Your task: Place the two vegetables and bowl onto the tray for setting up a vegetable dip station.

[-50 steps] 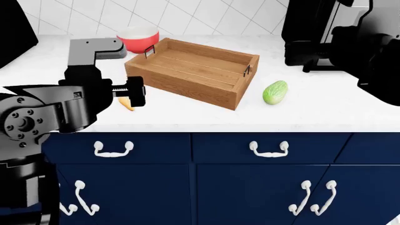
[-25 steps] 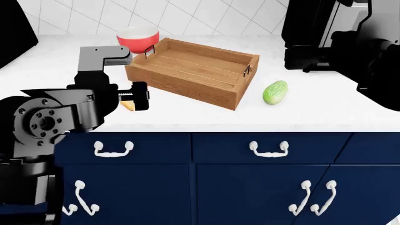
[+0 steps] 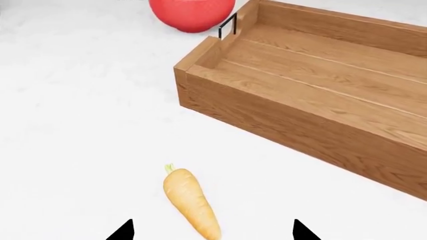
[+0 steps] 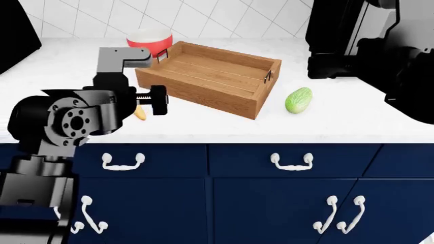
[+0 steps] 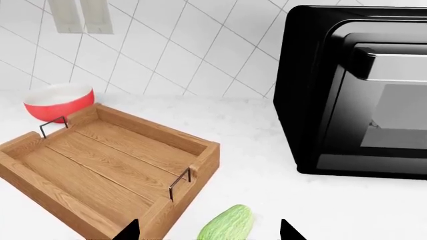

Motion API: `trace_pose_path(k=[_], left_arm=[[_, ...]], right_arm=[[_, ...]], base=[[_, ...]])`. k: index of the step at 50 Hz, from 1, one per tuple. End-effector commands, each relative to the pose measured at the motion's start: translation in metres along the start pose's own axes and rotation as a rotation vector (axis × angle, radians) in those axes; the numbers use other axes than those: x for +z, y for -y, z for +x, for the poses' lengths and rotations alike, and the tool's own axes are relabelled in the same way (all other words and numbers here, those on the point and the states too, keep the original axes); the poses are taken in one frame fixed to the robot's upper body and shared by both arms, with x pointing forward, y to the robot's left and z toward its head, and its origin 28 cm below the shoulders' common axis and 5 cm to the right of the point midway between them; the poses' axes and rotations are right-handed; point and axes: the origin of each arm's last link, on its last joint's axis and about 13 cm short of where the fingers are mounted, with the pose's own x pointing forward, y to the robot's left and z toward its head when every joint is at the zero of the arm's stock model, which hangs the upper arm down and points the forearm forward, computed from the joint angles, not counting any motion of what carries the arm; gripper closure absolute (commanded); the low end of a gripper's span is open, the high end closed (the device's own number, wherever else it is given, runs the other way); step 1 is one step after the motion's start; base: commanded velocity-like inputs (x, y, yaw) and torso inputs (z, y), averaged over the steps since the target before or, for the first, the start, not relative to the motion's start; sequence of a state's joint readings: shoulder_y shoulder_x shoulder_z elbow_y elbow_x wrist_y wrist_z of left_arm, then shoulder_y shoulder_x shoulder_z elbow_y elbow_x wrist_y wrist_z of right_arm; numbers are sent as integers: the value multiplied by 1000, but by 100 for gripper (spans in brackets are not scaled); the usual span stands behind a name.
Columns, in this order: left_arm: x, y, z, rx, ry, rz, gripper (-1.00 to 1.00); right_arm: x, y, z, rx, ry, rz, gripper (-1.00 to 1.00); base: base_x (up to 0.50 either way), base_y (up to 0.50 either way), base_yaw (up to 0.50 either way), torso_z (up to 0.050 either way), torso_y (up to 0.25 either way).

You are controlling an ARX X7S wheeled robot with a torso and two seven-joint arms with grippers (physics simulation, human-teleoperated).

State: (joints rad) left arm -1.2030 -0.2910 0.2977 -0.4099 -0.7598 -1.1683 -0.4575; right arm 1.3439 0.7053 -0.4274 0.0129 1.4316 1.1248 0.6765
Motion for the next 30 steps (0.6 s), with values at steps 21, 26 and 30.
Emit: trace_pose_path(k=[21,26,30], left_arm=[[-9,6,24,40,-23,59,-100],[-11,6,26,60,-25,86,-100],[-11,5,29,65,-29,77,-100]], right_arm=[[-6,1,4,4,-13,7,-100],[-7,2,5,1,-14,8,-100],[-7,1,6,3,-15,8,-100]], base=[[0,0,0,0,0],[0,0,0,0,0],[0,0,0,0,0]])
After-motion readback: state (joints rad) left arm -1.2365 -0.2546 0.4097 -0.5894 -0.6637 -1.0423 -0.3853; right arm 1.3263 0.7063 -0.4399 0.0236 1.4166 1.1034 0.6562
